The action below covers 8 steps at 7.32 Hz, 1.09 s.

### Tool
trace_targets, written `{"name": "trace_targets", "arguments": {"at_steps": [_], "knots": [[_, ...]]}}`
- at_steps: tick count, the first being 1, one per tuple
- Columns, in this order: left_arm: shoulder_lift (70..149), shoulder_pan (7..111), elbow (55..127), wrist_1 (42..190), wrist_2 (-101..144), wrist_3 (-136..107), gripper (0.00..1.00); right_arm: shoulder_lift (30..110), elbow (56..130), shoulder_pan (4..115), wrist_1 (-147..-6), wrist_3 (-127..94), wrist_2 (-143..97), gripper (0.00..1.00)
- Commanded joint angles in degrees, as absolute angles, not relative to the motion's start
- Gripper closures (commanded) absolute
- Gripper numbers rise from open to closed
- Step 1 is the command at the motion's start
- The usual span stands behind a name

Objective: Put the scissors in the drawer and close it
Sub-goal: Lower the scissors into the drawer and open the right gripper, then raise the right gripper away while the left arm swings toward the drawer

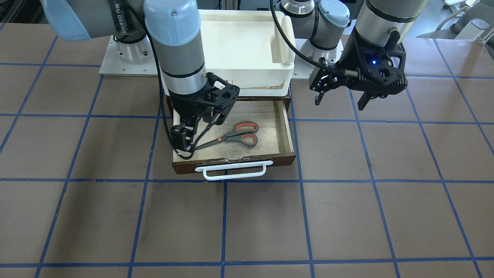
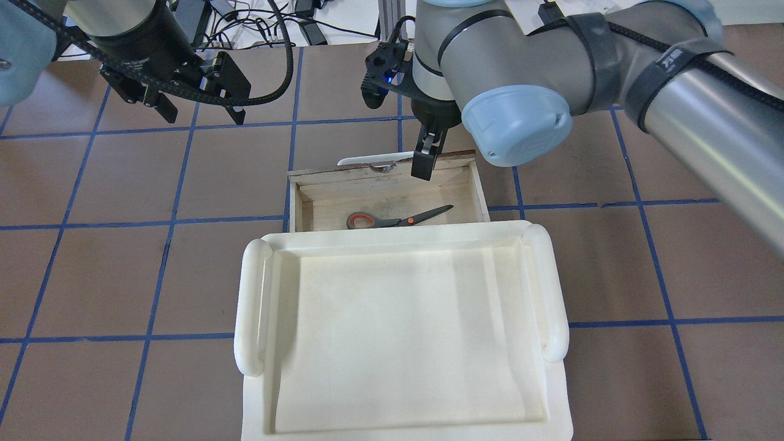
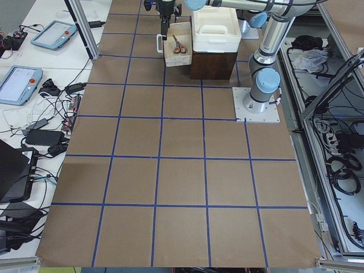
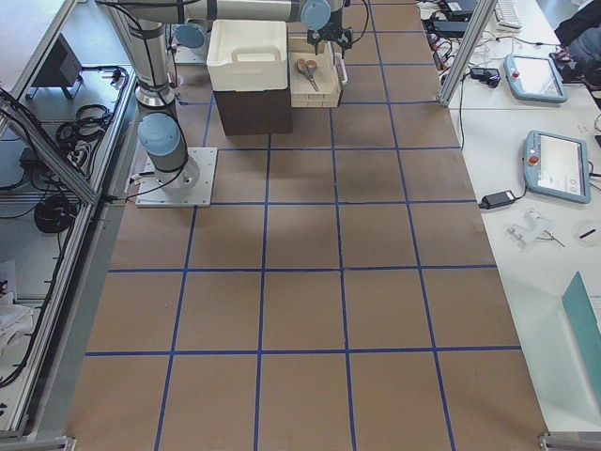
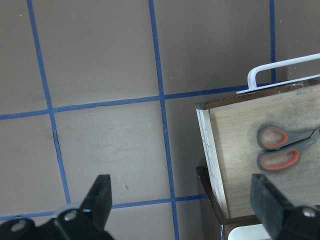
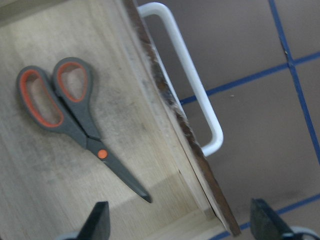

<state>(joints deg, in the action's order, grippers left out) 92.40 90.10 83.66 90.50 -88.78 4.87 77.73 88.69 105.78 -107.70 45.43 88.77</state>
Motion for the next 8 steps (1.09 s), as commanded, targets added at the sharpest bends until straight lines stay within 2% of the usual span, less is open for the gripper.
{"name": "trace_targets", "arguments": {"at_steps": [1,4,8], "knots": [[93.86,90.09,82.62,89.40,-88.42,2.64,0.00,79.18,88.77,98.99,-106.89,27.05,89.38,0.00],[102.10,93.24,74.83,88.24,-88.59,-0.86,0.00,79.63,88.68,96.68,-108.35,17.68,97.36,0.00],[113.44,95.97,69.97,81.74,-89.20,-3.16,0.00,82.26,88.77,96.24,-110.47,1.08,99.92,0.00]]}}
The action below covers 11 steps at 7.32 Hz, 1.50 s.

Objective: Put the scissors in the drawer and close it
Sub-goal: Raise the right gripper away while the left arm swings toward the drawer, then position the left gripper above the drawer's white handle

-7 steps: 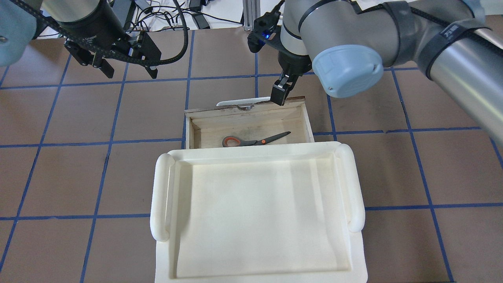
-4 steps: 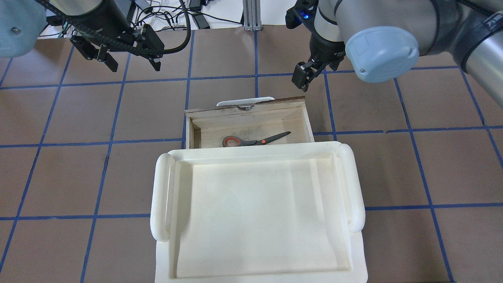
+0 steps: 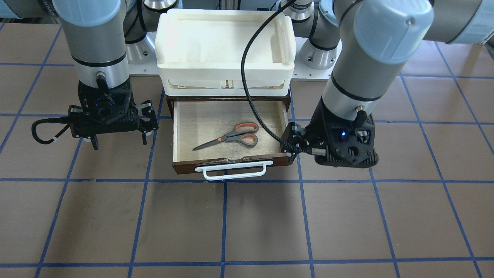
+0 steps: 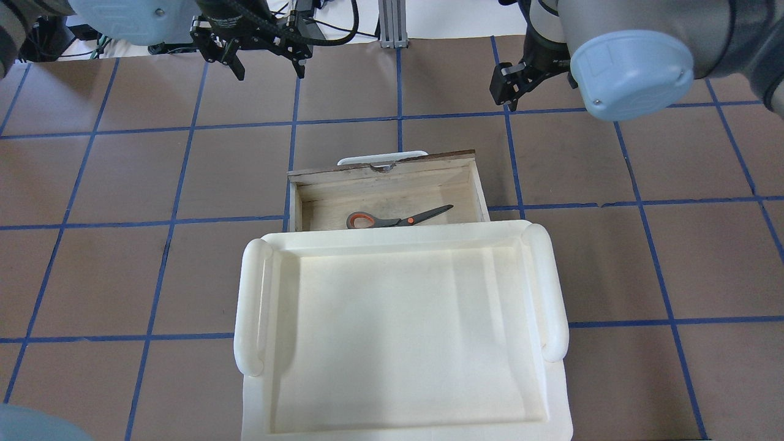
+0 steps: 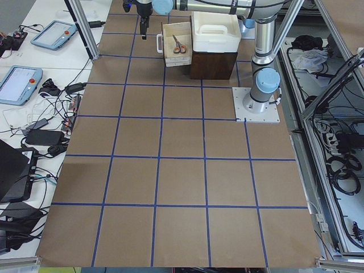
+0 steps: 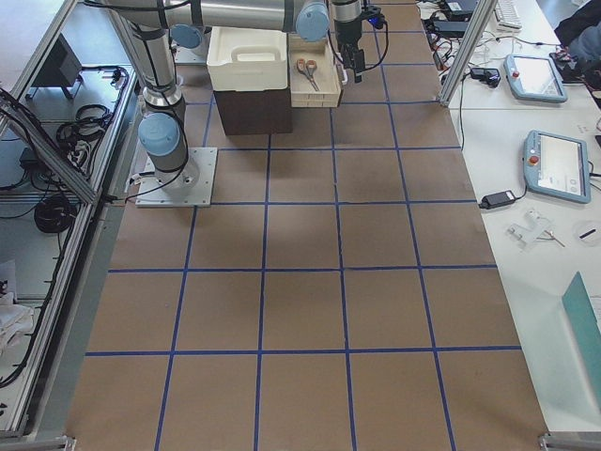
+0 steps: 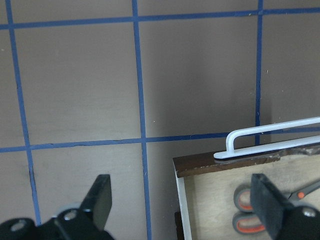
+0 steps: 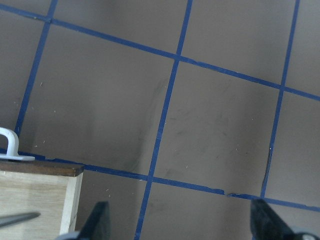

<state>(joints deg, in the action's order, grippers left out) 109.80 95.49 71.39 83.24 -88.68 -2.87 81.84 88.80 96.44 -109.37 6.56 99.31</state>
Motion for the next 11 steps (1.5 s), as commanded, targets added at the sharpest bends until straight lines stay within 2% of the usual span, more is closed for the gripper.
{"name": "trace_targets", "arguments": {"at_steps": [1,6,7,11], "knots": [[117.03,96.59,69.87,79.39,-88.95,-3.60,0.00,83.57,88.94,96.15,-109.52,1.05,98.97,0.00],[126.11,103.62,68.73,74.45,-88.51,-5.37,0.00,86.66,89.56,93.35,-100.91,1.05,88.27,0.00],[127.08,104.41,68.03,74.44,-88.51,-5.27,0.00,87.36,89.56,91.77,-96.29,1.58,88.07,0.00],[128.58,106.26,68.20,74.70,-88.68,-5.80,0.00,88.50,89.74,91.05,-95.28,1.05,88.59,0.00]]}}
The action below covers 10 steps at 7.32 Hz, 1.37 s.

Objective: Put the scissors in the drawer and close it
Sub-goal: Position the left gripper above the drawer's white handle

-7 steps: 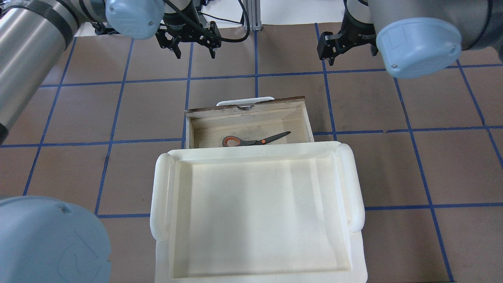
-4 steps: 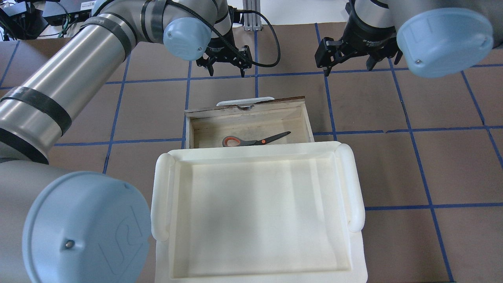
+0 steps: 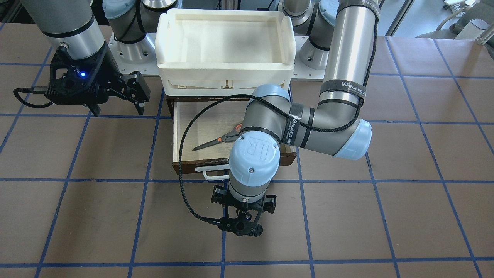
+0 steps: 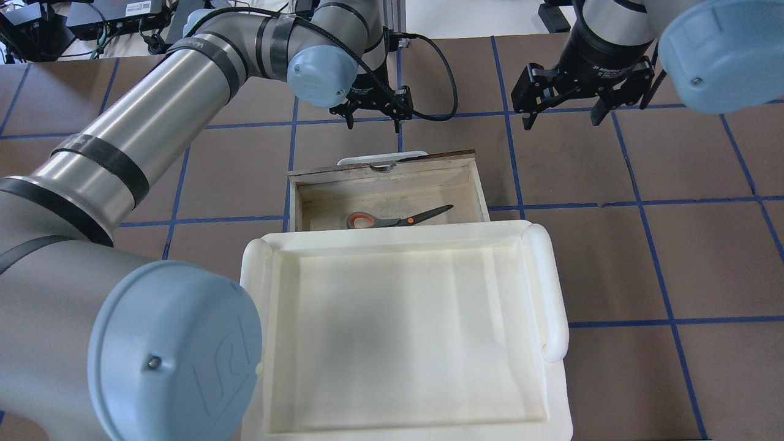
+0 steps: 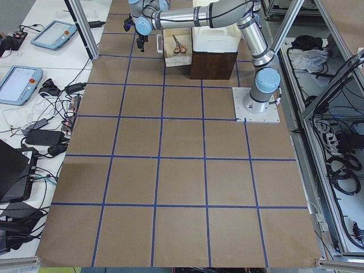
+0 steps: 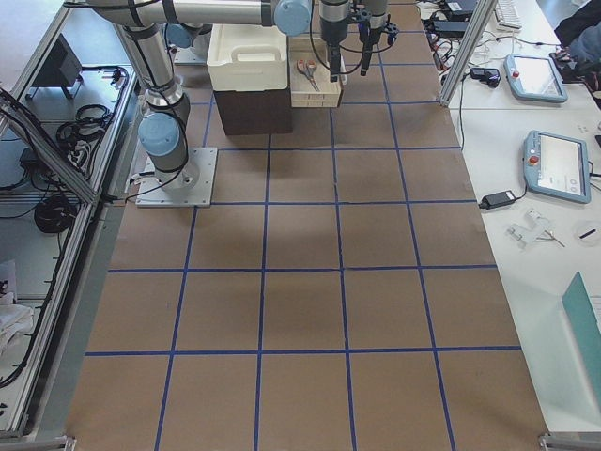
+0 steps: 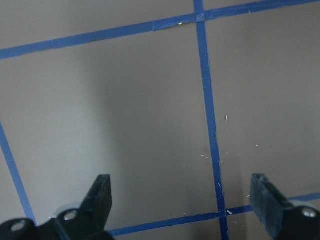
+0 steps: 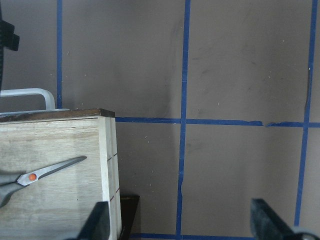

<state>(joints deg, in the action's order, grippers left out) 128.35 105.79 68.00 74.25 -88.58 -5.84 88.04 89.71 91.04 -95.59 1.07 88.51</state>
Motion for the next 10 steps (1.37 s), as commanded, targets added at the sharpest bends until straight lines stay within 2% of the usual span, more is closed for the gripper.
{"name": "trace_targets", "arguments": {"at_steps": [1,10], "knots": [[128.58,106.78,68.55,75.66,-88.68,-5.80,0.00,88.94,89.91,91.14,-95.80,0.97,88.59,0.00],[124.37,107.31,71.45,81.99,-88.33,-5.71,0.00,89.74,91.76,91.14,-96.33,0.97,89.21,0.00]]}}
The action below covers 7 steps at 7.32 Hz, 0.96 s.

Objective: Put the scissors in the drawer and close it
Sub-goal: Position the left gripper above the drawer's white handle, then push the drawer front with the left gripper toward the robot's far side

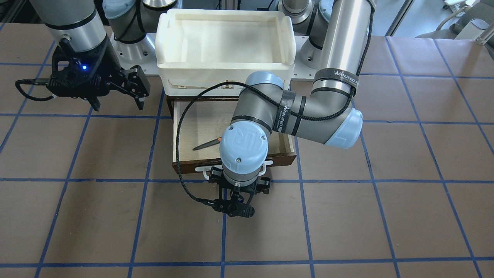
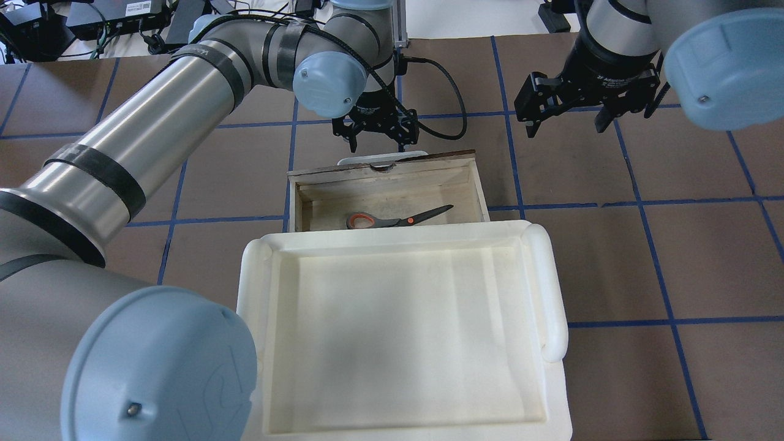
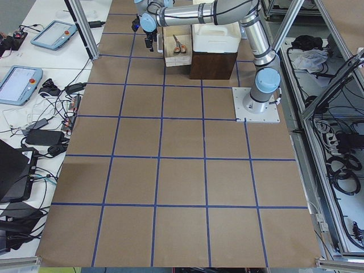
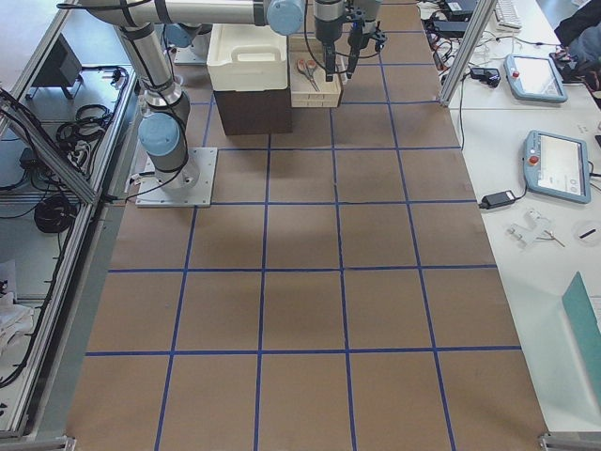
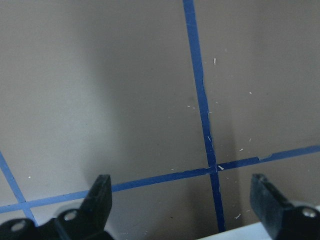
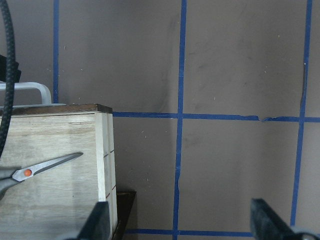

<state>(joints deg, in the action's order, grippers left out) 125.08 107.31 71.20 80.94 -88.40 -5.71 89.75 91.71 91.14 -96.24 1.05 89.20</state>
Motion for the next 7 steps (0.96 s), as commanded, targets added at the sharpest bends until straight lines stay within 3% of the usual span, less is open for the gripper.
{"name": "trace_targets", "arguments": {"at_steps": [1,7], "knots": [[124.10,107.31,71.72,82.09,-88.33,-5.71,0.00,89.74,91.76,91.14,-96.33,1.05,89.30,0.00],[121.82,107.23,74.35,82.35,-88.24,-5.45,0.00,89.47,91.85,91.14,-96.42,-0.17,89.21,0.00]]}}
